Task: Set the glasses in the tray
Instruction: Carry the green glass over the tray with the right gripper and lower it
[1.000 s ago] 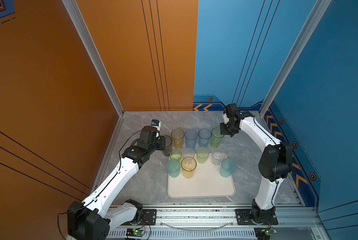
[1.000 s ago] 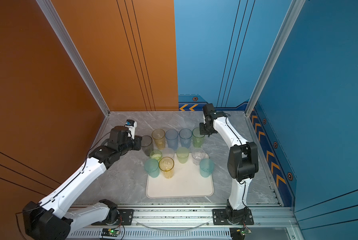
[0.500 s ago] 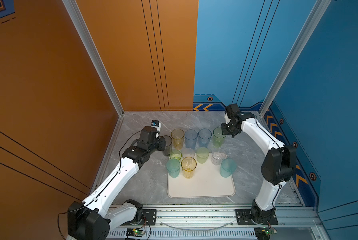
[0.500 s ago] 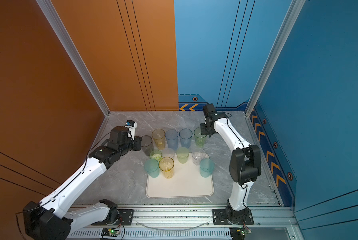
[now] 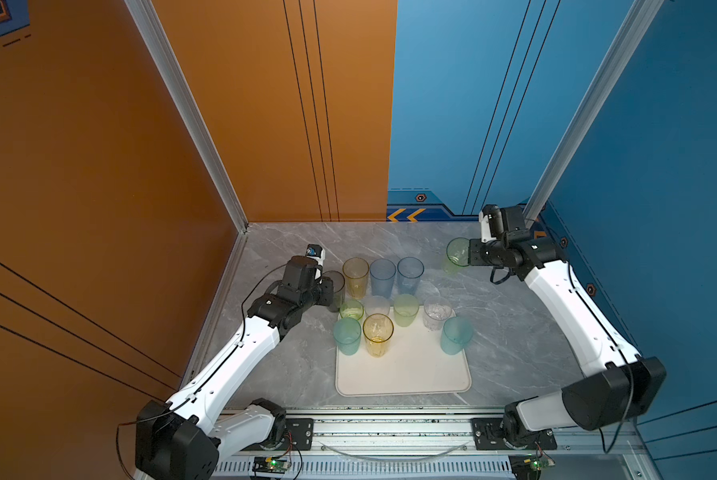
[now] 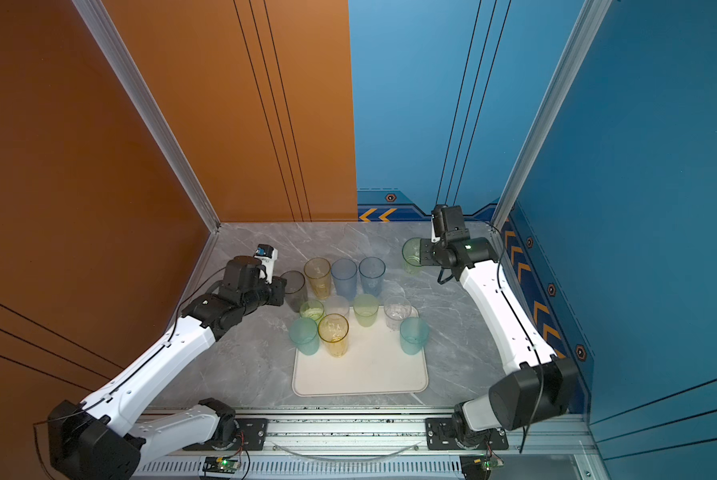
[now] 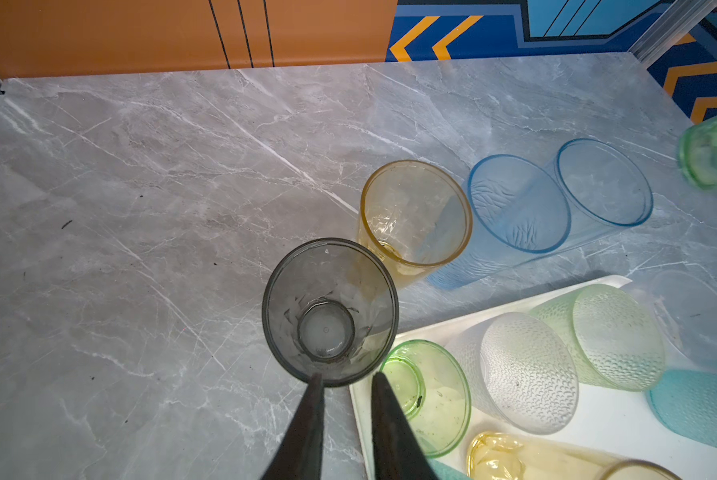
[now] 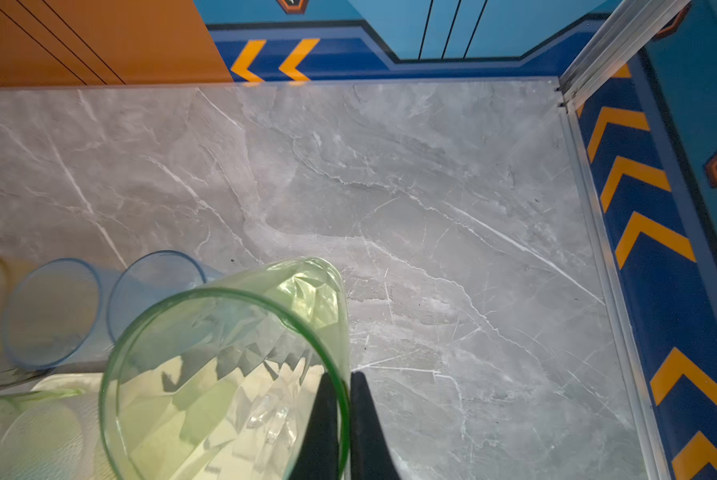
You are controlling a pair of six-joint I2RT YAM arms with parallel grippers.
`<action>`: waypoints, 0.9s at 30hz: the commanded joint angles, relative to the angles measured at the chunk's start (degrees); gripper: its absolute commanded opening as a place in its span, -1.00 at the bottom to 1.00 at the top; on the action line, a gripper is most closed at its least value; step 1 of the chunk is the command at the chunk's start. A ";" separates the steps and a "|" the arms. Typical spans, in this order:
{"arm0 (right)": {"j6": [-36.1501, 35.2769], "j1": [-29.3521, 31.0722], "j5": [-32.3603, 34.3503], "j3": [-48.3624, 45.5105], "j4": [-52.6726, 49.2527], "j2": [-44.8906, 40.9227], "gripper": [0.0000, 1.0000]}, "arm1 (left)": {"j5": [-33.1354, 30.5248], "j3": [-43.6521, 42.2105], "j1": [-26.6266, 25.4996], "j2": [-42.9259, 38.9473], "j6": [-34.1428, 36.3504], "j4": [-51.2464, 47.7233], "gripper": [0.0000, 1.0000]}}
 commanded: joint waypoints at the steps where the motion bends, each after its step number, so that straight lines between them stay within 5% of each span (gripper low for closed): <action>1: -0.97 0.97 -3.35 -0.75 -1.55 -7.39 -1.00 | -0.94 -0.10 -0.35 -1.62 1.15 -1.84 -0.55; 11: -2.54 13.91 -2.46 -1.25 -13.09 -18.88 -1.00 | -1.03 2.44 -0.18 -1.95 1.92 -4.14 -0.55; 20: 2.25 28.58 3.46 -8.22 -17.05 -16.88 -1.00 | -0.98 3.86 -0.18 -1.03 2.14 -5.46 -0.55; 27: 5.51 31.02 1.07 -14.47 -12.15 -14.14 -1.00 | -0.47 5.97 -0.18 -0.34 2.09 -5.87 -0.55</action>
